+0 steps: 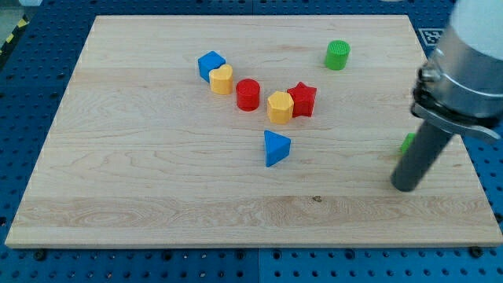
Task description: Slide the green star to the bottom right of the green circle
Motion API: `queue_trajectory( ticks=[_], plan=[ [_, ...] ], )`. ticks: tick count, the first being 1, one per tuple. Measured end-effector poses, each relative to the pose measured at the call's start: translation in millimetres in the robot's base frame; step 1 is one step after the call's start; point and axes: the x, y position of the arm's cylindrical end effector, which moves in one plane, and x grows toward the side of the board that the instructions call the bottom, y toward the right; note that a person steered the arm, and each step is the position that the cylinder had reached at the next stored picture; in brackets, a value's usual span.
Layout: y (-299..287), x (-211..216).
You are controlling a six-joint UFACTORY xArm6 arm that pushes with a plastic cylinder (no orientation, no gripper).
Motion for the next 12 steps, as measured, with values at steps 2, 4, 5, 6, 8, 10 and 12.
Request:
queue_trajectory(
  ticks=[2,4,5,6,8,10,12],
  plan=[
    [48.9,-45.9],
    [26.6,-100.5],
    [39.5,-70.2],
    [43.5,-45.5],
    [14.4,-84.8],
    [14.7,-97.1],
    [-12.4,-61.4]
  ],
)
